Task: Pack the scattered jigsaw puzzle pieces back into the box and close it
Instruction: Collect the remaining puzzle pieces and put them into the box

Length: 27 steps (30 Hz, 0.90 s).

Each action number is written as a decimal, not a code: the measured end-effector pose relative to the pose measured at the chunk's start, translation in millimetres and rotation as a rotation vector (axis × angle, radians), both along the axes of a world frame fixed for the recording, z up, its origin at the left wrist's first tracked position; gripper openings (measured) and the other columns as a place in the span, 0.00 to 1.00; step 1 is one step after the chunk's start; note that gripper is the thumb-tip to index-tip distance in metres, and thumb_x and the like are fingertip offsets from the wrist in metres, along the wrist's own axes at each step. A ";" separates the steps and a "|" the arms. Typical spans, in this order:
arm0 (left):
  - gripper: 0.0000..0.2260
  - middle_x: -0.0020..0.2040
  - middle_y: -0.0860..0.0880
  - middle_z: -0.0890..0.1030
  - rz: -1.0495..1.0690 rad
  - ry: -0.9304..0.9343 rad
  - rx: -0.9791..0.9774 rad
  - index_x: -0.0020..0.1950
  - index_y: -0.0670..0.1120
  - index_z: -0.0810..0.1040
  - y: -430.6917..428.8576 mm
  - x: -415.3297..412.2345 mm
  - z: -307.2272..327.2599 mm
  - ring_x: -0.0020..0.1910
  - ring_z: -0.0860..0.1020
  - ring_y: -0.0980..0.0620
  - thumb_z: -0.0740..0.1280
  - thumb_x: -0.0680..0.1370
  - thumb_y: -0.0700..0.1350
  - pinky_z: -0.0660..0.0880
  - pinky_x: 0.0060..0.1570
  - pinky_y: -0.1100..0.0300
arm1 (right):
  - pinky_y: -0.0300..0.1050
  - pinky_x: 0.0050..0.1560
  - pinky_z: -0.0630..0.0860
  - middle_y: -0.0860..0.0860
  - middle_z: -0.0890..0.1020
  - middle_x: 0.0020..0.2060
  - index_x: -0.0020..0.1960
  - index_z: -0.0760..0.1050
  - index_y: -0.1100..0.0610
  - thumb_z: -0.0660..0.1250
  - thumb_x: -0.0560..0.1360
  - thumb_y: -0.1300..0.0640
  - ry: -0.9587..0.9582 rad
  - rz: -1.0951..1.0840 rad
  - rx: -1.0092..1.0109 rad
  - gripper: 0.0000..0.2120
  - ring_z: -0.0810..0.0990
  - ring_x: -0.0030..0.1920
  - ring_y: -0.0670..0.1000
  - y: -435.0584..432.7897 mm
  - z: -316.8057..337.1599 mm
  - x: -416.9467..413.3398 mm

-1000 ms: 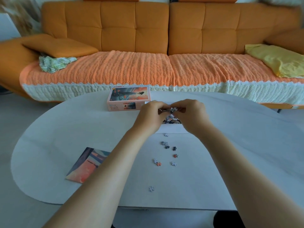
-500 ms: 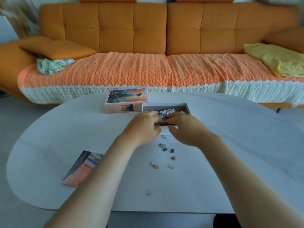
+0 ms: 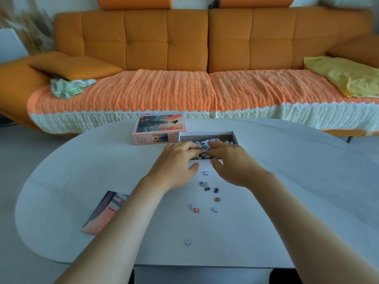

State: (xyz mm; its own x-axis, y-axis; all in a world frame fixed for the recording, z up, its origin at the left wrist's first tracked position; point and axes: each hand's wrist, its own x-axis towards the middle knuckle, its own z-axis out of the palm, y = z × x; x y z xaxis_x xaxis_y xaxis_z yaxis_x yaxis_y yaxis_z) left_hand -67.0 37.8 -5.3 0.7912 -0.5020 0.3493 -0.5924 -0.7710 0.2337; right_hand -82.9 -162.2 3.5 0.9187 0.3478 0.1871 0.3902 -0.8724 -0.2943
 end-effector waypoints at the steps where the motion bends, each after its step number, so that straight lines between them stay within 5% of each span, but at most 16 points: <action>1: 0.17 0.63 0.53 0.76 -0.005 -0.013 -0.033 0.65 0.49 0.79 1.1 -1.4 1.1 0.63 0.71 0.51 0.67 0.76 0.46 0.65 0.64 0.53 | 0.52 0.71 0.64 0.49 0.71 0.71 0.64 0.77 0.51 0.59 0.79 0.59 -0.057 0.022 0.047 0.17 0.66 0.72 0.49 -0.1 0.5 0.0; 4: 0.12 0.53 0.53 0.77 -0.034 -0.072 -0.105 0.55 0.49 0.82 5.6 -10.6 4.7 0.54 0.74 0.50 0.69 0.73 0.46 0.72 0.55 0.53 | 0.47 0.58 0.75 0.49 0.81 0.56 0.56 0.82 0.53 0.62 0.75 0.67 -0.203 0.075 0.139 0.17 0.78 0.58 0.51 2.1 4.6 -4.6; 7: 0.07 0.47 0.56 0.74 -0.044 0.048 -0.121 0.49 0.53 0.79 11.9 -31.4 14.5 0.44 0.73 0.55 0.69 0.72 0.51 0.71 0.42 0.58 | 0.42 0.48 0.76 0.47 0.81 0.46 0.52 0.83 0.53 0.62 0.74 0.67 -0.145 0.113 0.140 0.15 0.79 0.46 0.48 6.4 7.9 -18.0; 11: 0.22 0.52 0.62 0.71 -0.069 0.412 0.090 0.52 0.60 0.75 26.6 -60.4 13.9 0.50 0.71 0.62 0.74 0.63 0.67 0.72 0.51 0.59 | 0.42 0.55 0.75 0.45 0.80 0.56 0.58 0.81 0.51 0.62 0.77 0.61 0.037 0.120 -0.018 0.14 0.78 0.54 0.47 9.8 0.1 -32.1; 16: 0.40 0.55 0.63 0.64 -0.104 0.443 0.179 0.62 0.63 0.70 36.0 -79.8 -0.5 0.61 0.62 0.64 0.74 0.53 0.72 0.66 0.62 0.63 | 0.48 0.63 0.71 0.47 0.74 0.64 0.65 0.75 0.51 0.62 0.76 0.65 0.121 0.070 -0.102 0.20 0.73 0.62 0.52 8.8 -14.5 -43.4; 22: 0.28 0.56 0.61 0.67 -0.055 0.387 0.038 0.64 0.61 0.72 27.9 -83.4 -11.2 0.62 0.63 0.63 0.72 0.66 0.66 0.68 0.60 0.60 | 0.45 0.58 0.72 0.45 0.77 0.55 0.62 0.77 0.48 0.60 0.77 0.63 0.179 0.041 0.011 0.18 0.75 0.58 0.49 8.1 -6.3 -55.2; 27: 0.12 0.48 0.56 0.73 -0.036 0.337 -0.104 0.57 0.52 0.82 9.8 -74.9 -18.6 0.50 0.70 0.60 0.71 0.75 0.53 0.70 0.52 0.61 | 0.48 0.66 0.67 0.48 0.70 0.63 0.71 0.68 0.49 0.64 0.76 0.52 0.269 0.012 -0.097 0.24 0.66 0.65 0.50 3.5 -5.7 -60.4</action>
